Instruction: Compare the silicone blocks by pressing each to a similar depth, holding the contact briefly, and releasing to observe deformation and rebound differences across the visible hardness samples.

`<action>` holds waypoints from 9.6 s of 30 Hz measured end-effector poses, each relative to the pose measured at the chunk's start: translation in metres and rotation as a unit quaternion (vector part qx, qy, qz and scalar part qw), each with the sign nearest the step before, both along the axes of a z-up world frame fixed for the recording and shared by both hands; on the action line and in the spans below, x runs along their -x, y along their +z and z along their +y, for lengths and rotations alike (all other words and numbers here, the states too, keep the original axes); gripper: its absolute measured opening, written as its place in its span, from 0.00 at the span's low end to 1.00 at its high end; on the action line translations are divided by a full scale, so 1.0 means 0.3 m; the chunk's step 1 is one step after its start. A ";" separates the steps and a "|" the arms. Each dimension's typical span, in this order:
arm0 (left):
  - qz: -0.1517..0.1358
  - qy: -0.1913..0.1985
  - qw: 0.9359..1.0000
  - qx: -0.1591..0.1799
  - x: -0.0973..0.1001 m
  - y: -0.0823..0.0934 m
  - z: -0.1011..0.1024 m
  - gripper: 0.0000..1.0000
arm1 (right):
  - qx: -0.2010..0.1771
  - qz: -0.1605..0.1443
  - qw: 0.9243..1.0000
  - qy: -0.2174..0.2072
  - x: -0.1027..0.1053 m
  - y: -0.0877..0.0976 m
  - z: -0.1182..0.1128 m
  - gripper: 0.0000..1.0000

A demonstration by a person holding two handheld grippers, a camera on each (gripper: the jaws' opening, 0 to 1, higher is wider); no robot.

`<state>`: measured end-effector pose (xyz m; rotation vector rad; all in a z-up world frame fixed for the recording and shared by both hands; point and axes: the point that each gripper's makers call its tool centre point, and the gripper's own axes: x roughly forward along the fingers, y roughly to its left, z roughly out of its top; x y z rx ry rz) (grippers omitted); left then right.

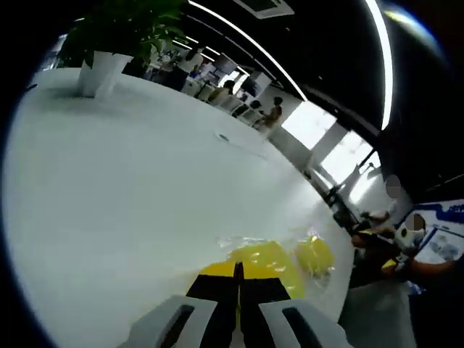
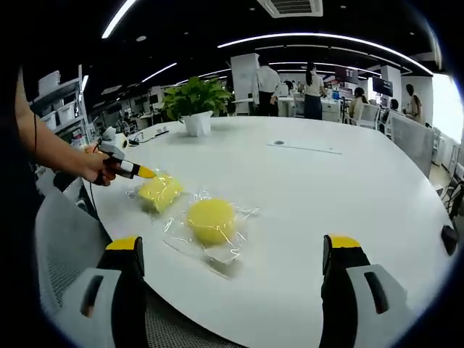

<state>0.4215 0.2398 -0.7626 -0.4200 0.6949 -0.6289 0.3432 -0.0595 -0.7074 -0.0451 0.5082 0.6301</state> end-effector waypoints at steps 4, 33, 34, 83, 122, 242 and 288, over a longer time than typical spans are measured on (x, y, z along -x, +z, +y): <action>-0.002 -0.010 1.000 -0.008 0.006 -0.007 -0.007 0.00 | -0.005 0.003 1.000 -0.003 -0.009 0.004 -0.001 0.96; -0.101 0.031 0.994 -0.021 -0.062 0.064 0.069 0.68 | -0.021 0.011 0.999 -0.028 -0.013 -0.001 -0.025 0.96; -0.089 0.034 0.995 -0.021 -0.057 0.066 0.076 0.73 | -0.022 0.011 0.999 -0.029 -0.013 -0.002 -0.025 0.96; -0.168 0.018 0.983 -0.072 0.333 0.249 0.126 1.00 | 0.019 0.005 1.000 0.001 -0.040 0.002 -0.059 0.96; -0.081 -0.020 0.996 -0.028 0.236 0.287 -0.113 1.00 | -0.001 0.014 1.000 0.023 -0.049 -0.004 -0.080 0.97; 0.063 -0.088 0.988 0.106 -0.069 0.207 -0.688 0.00 | -0.051 0.025 0.998 0.022 -0.025 0.007 -0.102 0.96; -0.195 -0.181 0.954 0.141 -0.012 0.968 -0.750 0.00 | -0.081 -0.047 0.994 0.062 -0.162 0.220 -0.026 0.96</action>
